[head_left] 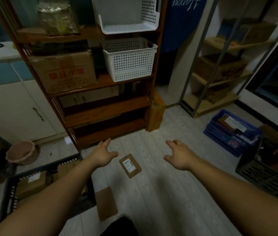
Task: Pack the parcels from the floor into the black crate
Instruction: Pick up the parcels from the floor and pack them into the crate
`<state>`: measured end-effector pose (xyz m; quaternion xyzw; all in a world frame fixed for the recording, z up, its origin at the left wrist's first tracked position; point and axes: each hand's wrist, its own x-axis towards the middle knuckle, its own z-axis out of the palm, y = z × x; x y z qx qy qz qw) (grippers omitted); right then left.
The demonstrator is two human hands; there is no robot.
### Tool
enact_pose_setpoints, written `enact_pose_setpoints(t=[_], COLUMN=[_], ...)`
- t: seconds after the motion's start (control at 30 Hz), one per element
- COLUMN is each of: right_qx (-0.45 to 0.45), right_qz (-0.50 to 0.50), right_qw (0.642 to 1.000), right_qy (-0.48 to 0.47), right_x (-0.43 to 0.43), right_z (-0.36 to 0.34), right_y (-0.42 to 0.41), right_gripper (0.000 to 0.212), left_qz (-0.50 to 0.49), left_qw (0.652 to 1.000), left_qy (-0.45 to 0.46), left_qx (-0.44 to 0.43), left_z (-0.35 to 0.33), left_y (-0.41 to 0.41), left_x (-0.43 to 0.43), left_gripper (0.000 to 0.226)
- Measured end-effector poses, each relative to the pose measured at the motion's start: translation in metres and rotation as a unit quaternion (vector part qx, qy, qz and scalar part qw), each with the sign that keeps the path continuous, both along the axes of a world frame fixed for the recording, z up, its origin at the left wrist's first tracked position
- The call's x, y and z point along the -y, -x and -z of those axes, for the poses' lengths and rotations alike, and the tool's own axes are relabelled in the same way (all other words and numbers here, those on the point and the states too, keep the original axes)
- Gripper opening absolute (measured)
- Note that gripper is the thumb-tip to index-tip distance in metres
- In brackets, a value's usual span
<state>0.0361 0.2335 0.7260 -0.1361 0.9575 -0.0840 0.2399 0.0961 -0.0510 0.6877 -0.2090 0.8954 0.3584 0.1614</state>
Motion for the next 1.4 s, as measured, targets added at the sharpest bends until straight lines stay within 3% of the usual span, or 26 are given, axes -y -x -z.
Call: enact_pose_setpoints(t=[0.33, 0.7, 0.87, 1.03, 1.27, 1.4], right_qx=[0.077, 0.151, 0.194, 0.2, 0.211, 0.231], right_qz=[0.004, -0.175, -0.172, -0.161, -0.167, -0.157], right_qw=[0.996, 0.973, 0.966, 0.966, 0.963, 0.96], right_qy=[-0.039, -0.02, -0.006, 0.016, 0.029, 0.023], right_x=[0.014, 0.052, 0.06, 0.088, 0.126, 0.13], right_z=[0.034, 0.143, 0.25, 0.393, 0.611, 0.706], right_y=[0.134, 0.273, 0.316, 0.337, 0.332, 0.316], right_gripper=[0.075, 0.066, 0.071, 0.074, 0.073, 0.074], left_qz=[-0.052, -0.204, -0.246, -0.273, -0.334, -0.358], left_qw=[0.994, 0.97, 0.956, 0.946, 0.925, 0.912], left_qy=[-0.044, -0.031, -0.048, -0.075, -0.106, -0.129], left_qx=[0.081, 0.132, 0.152, 0.157, 0.147, 0.155], left_z=[0.061, 0.132, 0.22, 0.358, 0.562, 0.644], left_y=[0.103, 0.155, 0.177, 0.204, 0.224, 0.226], left_x=[0.024, 0.006, -0.008, -0.006, -0.008, -0.014], left_gripper=[0.081, 0.083, 0.083, 0.082, 0.079, 0.075])
